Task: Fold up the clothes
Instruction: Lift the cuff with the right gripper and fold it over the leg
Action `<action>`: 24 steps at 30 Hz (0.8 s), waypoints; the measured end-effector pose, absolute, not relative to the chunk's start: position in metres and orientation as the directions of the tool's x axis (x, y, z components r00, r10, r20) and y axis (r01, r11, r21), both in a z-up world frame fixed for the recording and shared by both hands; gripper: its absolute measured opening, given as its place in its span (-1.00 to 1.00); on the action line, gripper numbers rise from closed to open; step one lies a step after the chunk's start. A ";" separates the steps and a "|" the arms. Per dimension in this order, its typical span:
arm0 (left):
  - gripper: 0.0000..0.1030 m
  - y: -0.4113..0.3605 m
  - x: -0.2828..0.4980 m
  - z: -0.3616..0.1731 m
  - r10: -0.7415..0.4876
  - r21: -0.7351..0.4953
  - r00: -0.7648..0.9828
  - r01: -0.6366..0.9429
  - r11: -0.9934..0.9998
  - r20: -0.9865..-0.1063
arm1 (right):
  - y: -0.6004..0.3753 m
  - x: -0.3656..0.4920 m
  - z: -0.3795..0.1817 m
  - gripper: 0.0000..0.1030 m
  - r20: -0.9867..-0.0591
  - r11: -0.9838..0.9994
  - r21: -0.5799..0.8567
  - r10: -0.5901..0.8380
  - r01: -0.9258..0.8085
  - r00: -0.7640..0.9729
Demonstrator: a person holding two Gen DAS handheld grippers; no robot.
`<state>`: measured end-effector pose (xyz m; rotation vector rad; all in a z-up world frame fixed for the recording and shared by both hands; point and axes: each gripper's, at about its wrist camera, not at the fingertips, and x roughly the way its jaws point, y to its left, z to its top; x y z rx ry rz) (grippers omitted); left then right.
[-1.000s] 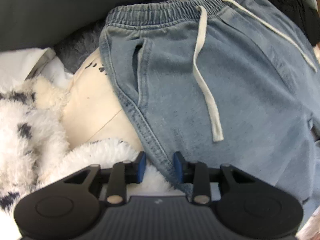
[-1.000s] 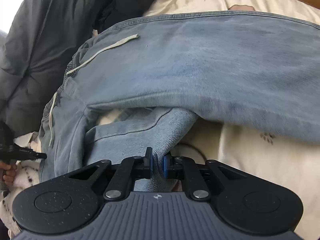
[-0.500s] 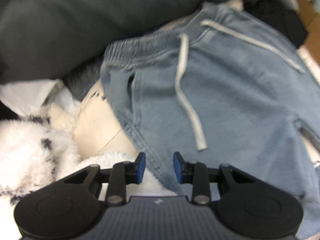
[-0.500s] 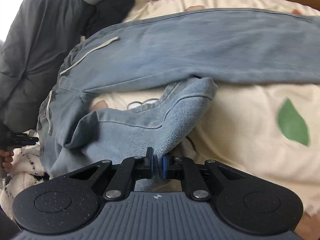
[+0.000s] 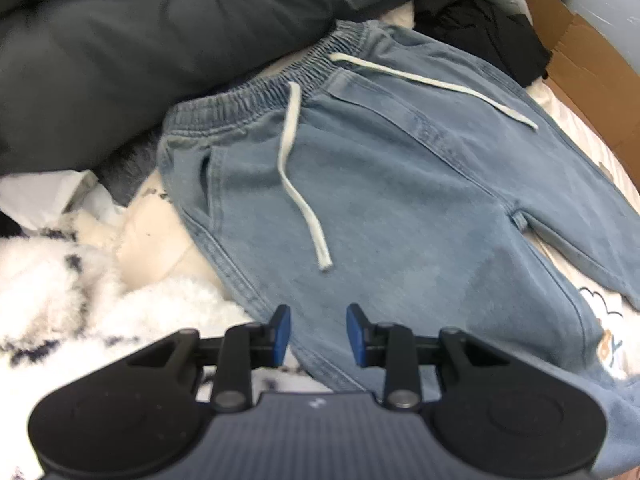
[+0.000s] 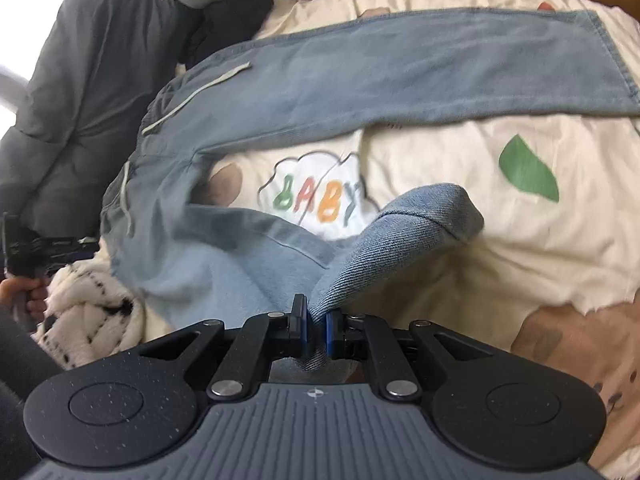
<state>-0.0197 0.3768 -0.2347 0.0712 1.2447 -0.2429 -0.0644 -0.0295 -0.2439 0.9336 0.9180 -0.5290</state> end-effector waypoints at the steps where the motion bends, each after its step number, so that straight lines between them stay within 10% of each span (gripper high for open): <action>1: -0.35 0.376 -0.021 -0.236 -0.151 -0.086 0.294 0.224 0.971 -0.944 | -0.028 -0.063 -0.244 -0.87 -0.853 0.521 0.441 -0.008 0.731 0.521; 24: -0.34 0.377 -0.034 -0.242 -0.160 -0.126 0.245 0.150 0.981 -0.956 | -0.152 0.080 -0.278 -0.85 -0.780 0.552 0.493 -0.063 0.673 0.623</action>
